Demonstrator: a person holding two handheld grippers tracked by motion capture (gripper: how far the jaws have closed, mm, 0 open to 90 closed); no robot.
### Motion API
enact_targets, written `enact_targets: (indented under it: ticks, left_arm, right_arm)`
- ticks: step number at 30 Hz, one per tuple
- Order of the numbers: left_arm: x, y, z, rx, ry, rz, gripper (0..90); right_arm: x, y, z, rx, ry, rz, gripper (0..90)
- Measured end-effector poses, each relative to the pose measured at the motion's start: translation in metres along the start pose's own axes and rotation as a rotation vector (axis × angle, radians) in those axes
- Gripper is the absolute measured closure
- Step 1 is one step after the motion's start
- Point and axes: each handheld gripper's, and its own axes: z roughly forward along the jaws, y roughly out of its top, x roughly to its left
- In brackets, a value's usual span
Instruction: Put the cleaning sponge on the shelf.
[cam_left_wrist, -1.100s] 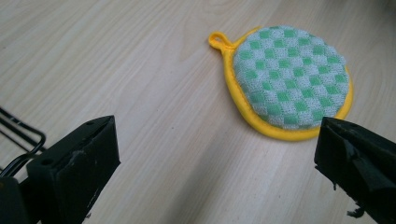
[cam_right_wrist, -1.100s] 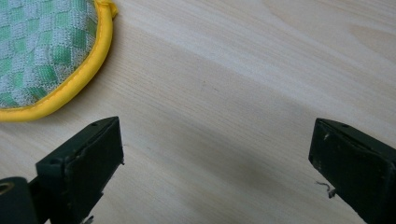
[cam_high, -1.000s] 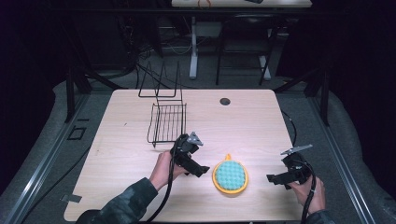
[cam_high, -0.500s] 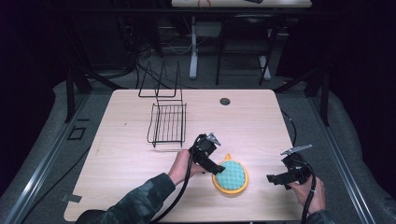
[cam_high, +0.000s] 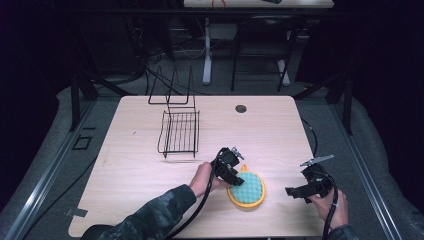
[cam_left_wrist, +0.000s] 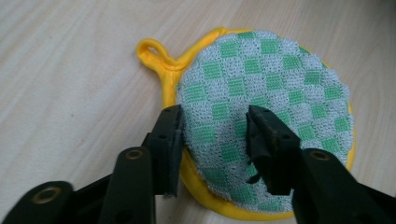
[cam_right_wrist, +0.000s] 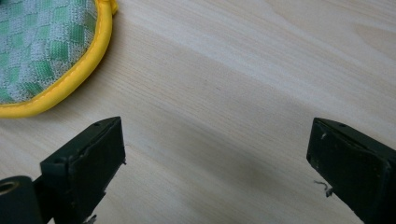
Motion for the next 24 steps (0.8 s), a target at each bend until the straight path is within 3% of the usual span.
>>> enact_targets:
  ticks: [11, 17, 20, 24]
  left_arm:
    - [-0.002, -0.004, 0.002, -0.039, 0.022, -0.029, 75.9]
    - [-0.008, -0.007, 0.003, -0.08, 0.06, 0.0, 83.5]
    - [-0.013, -0.008, 0.003, -0.096, 0.086, 0.034, 85.2]
    - [-0.013, -0.009, 0.002, -0.126, 0.083, 0.029, 86.7]
  right_arm:
    - [0.005, 0.001, -0.002, -0.008, -0.005, -0.012, 3.9]
    - [0.01, 0.003, 0.0, 0.001, -0.013, -0.035, 3.9]
    - [0.01, 0.003, 0.001, 0.006, -0.016, -0.037, 3.9]
    - [0.01, 0.002, -0.001, -0.006, -0.02, -0.033, 3.9]
